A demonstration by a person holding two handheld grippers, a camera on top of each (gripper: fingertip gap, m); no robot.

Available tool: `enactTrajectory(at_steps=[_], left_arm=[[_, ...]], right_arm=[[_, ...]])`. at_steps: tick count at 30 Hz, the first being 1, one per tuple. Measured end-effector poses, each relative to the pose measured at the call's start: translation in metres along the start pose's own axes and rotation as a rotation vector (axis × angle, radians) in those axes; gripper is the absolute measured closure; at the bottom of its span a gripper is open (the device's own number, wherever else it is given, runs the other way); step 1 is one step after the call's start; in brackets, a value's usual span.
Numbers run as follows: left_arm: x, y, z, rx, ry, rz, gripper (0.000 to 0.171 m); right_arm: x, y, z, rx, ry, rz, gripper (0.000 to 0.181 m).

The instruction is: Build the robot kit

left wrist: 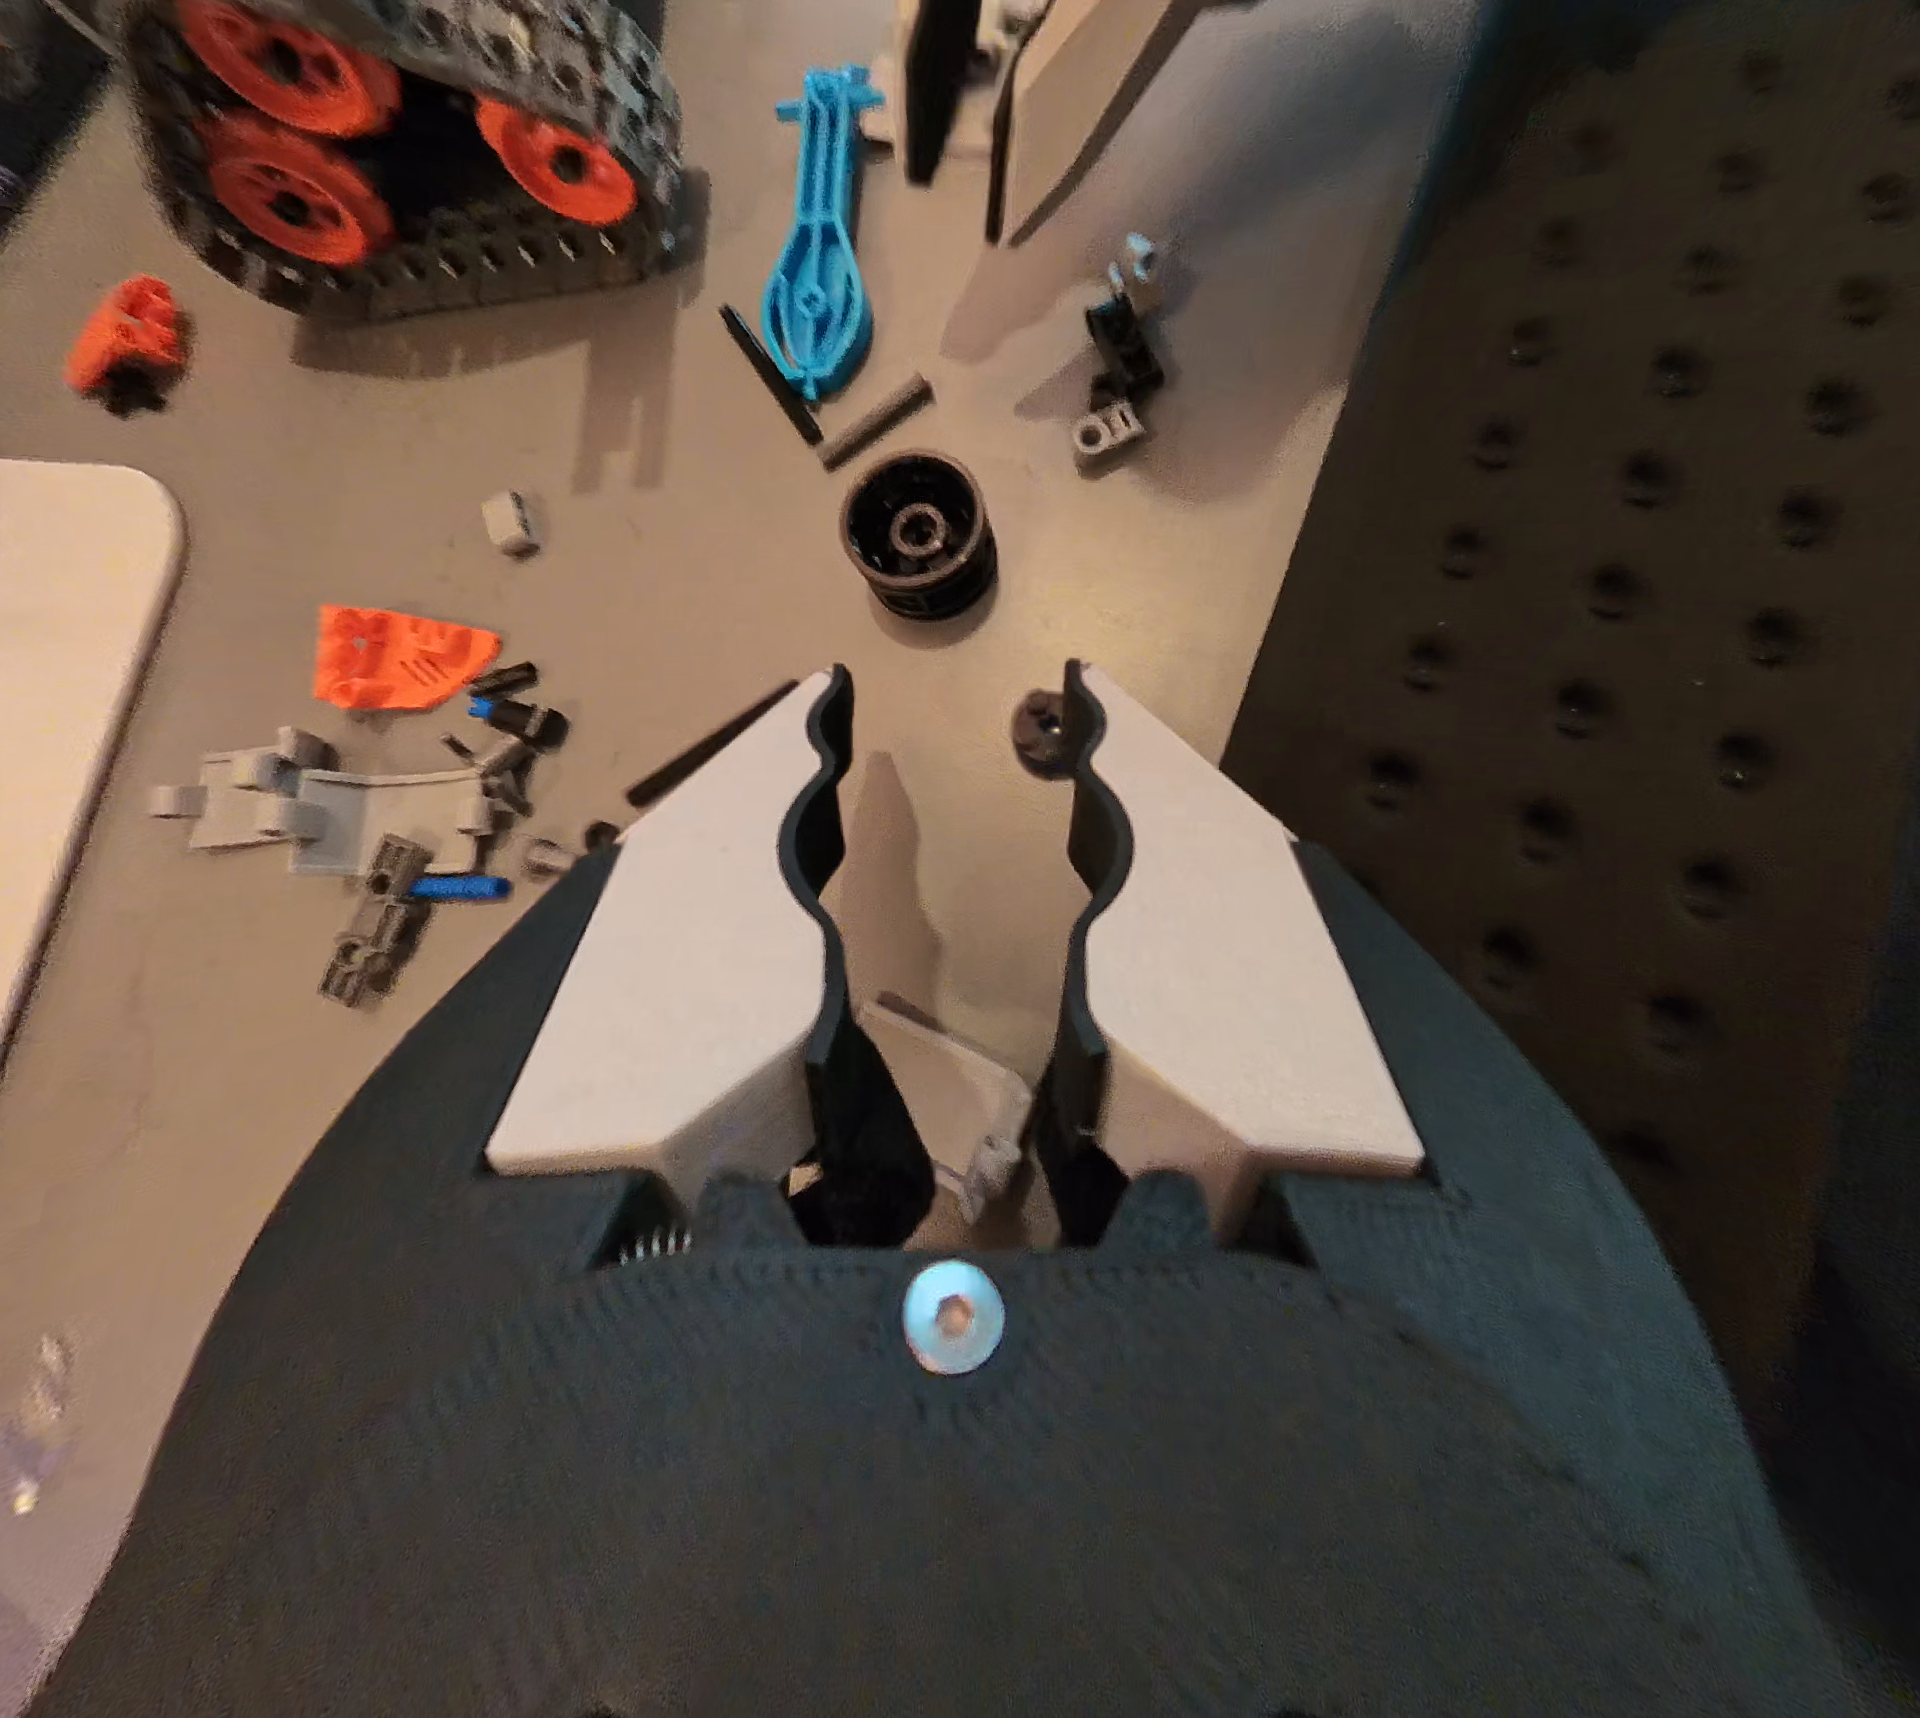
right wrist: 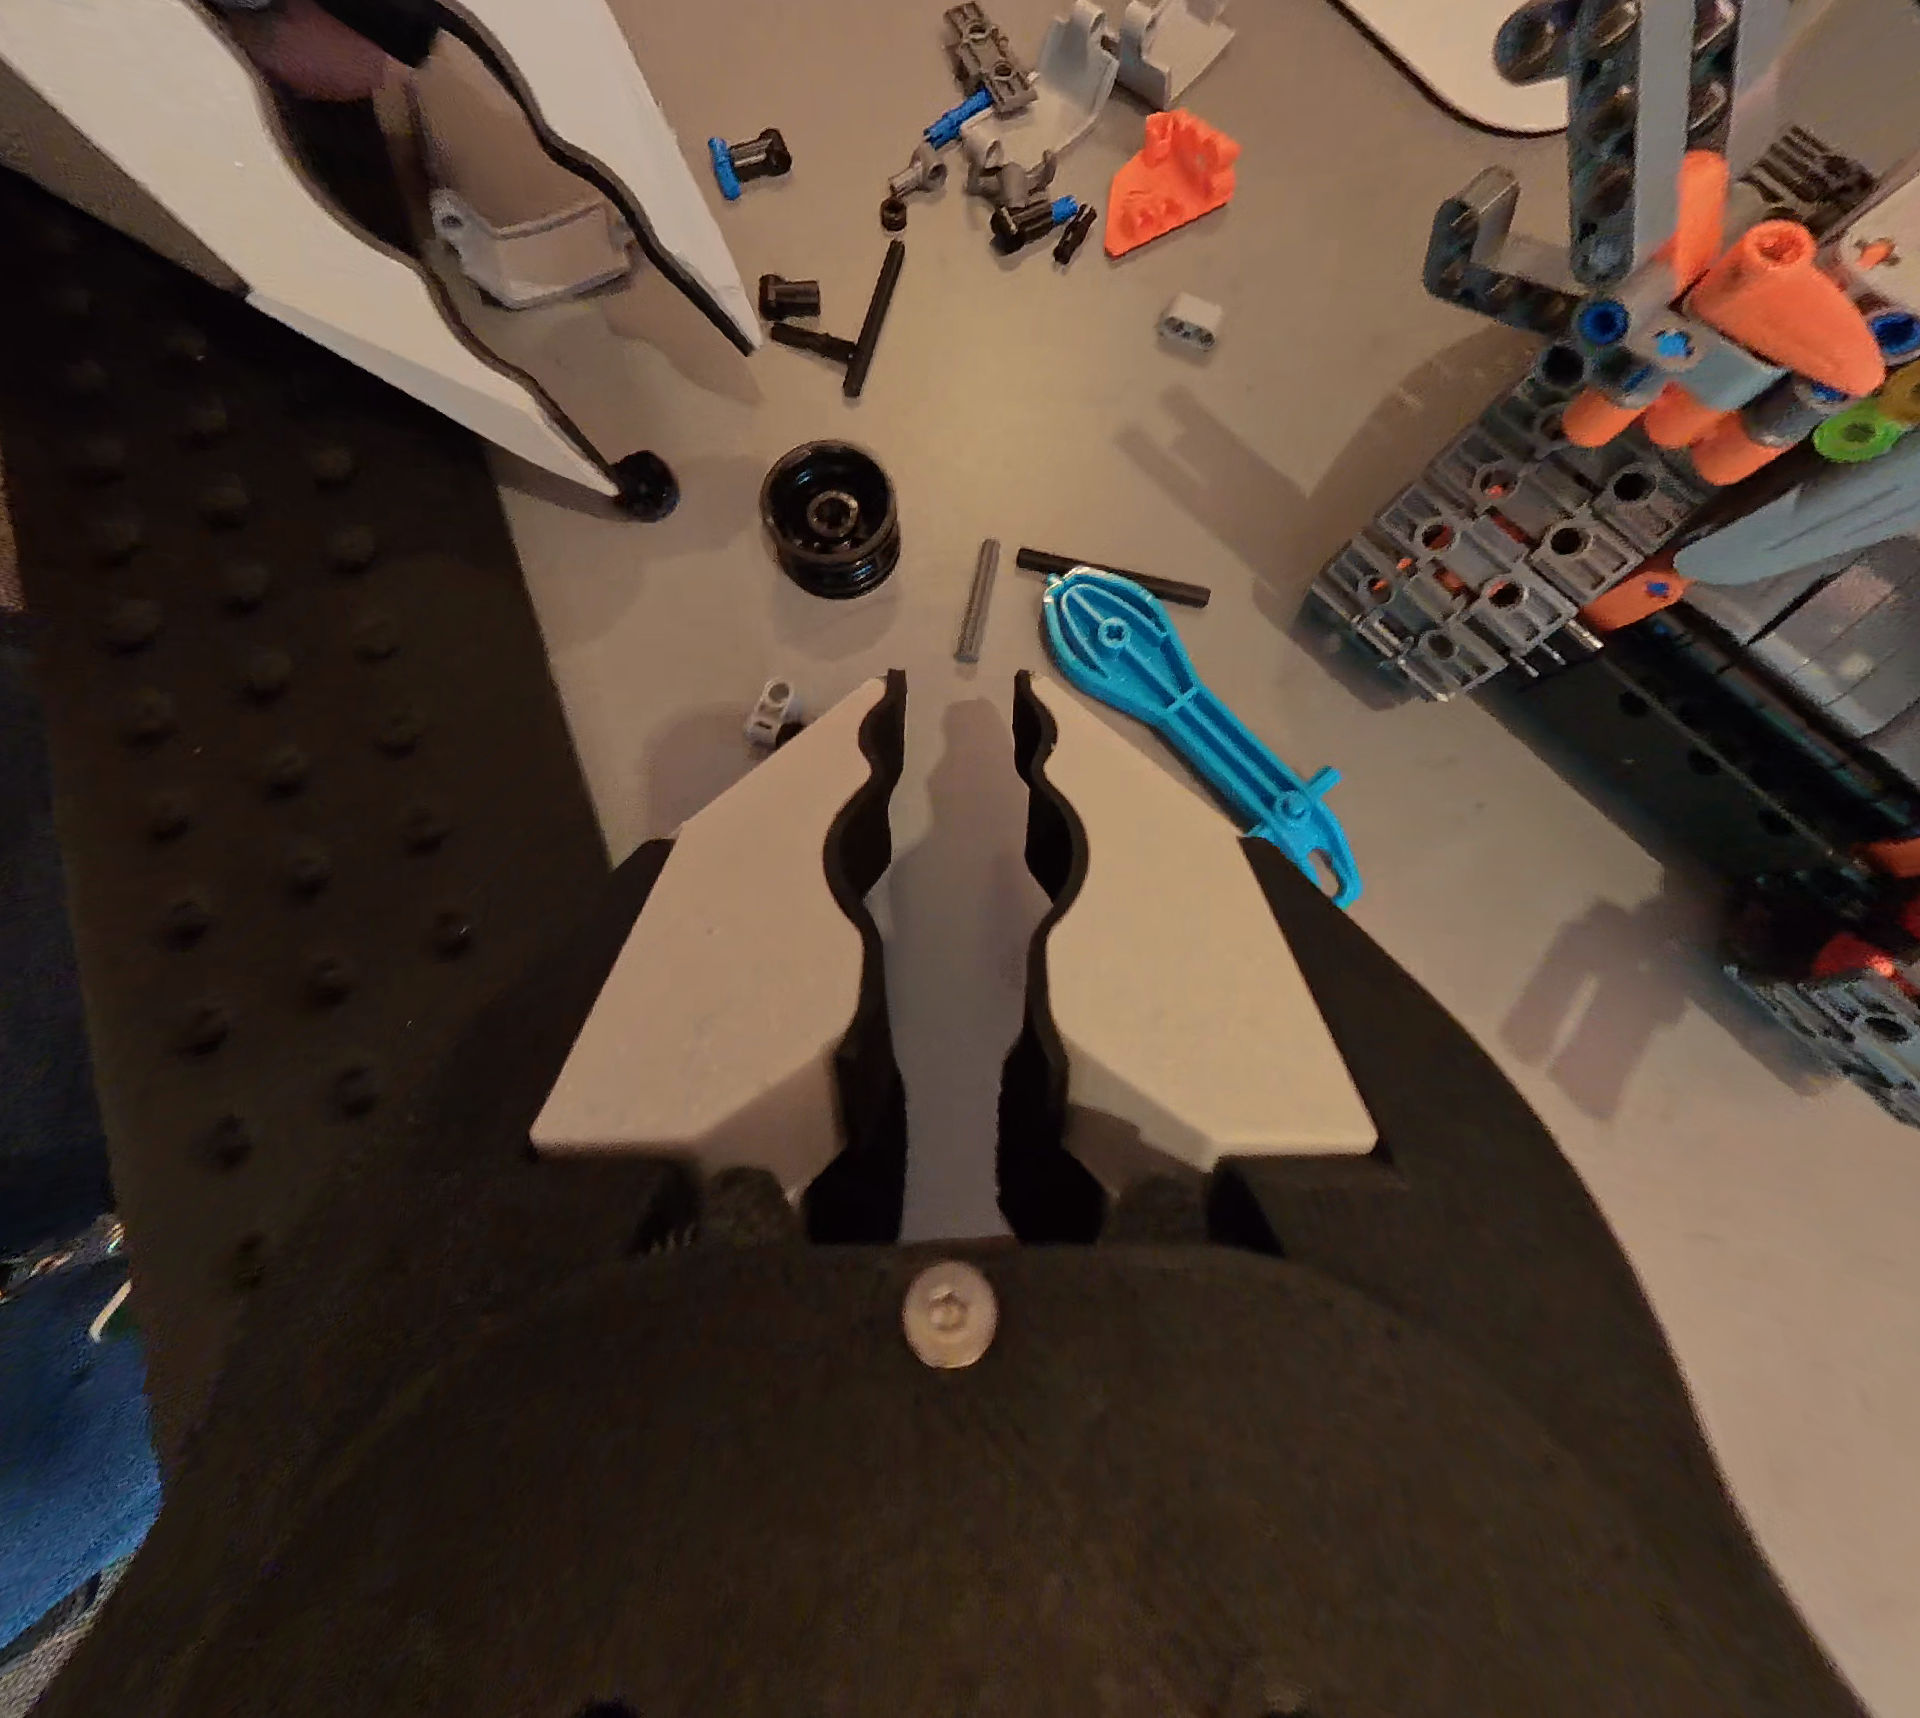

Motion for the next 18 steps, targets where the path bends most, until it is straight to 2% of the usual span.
enactTrajectory(at_steps=[2, 5, 12, 18], left_arm=[[0.002, -0.005, -0.004, -0.072, 0.02, -0.034, 0.135], [0.005, -0.011, -0.005, -0.115, 0.014, -0.072, 0.136], [0.015, -0.025, 0.009, -0.099, 0.004, -0.126, 0.141], [0.021, -0.026, 0.015, -0.072, -0.008, -0.119, 0.142]], right_arm=[[-0.006, 0.004, -0.002, 0.012, -0.003, 0.008, 0.163], [-0.016, 0.006, -0.004, 0.011, 0.008, 0.025, 0.164], [-0.024, 0.011, 0.001, 0.053, 0.007, -0.006, 0.166], [-0.008, 0.027, -0.002, 0.116, -0.062, -0.079, 0.169]])
Point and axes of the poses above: each gripper's, where its closed fingertips meet, y out along the fingers, z out of its underside, x = y × z across the jaws, the point moved 5 cm from there along -y, back along the fingers, and after that the axes turned 2 degrees about -y, right-handed, at the moved point
